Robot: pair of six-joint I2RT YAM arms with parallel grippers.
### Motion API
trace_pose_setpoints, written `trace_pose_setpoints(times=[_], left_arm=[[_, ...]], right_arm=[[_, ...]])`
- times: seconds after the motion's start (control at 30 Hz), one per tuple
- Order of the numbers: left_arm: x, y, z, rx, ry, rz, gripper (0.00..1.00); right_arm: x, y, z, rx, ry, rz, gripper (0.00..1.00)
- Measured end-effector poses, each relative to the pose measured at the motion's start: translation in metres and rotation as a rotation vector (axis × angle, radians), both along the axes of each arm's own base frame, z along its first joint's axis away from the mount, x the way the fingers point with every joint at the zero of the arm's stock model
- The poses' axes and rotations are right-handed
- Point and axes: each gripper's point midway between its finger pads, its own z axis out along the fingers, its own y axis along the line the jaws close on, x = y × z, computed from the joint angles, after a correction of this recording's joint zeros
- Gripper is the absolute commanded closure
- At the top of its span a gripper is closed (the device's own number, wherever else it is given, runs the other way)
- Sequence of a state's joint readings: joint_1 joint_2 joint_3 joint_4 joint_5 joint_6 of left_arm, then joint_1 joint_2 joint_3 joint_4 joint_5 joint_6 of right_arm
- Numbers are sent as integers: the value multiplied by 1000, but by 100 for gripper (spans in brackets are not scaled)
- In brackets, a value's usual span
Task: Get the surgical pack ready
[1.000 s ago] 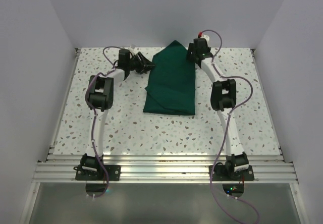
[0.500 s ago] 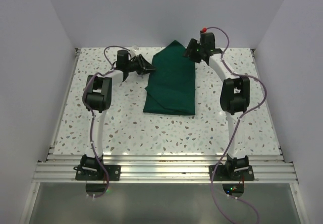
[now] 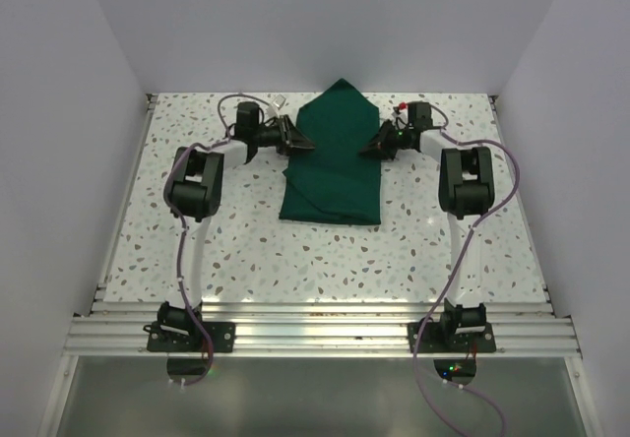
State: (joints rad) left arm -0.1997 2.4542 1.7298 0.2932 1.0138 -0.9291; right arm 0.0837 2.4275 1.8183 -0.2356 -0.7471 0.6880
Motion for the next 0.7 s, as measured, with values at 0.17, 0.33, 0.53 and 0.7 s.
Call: trace_pose_setpoints(times=[0.17,0.33,0.53,0.7], left_arm=[[-18,4,-32,31,108,8,81],[-19,24,-53,82,208,58,85],[-27,38,-59,113,276,67,86],[-41,42,-60,150,297,65,87]], right_arm=[[-5,0,-8,39,31,37,81],[-11,4,-8,39,30,75,80],[-20,4,-11,39,27,120,79],[-34,7,-13,65,50,146,79]])
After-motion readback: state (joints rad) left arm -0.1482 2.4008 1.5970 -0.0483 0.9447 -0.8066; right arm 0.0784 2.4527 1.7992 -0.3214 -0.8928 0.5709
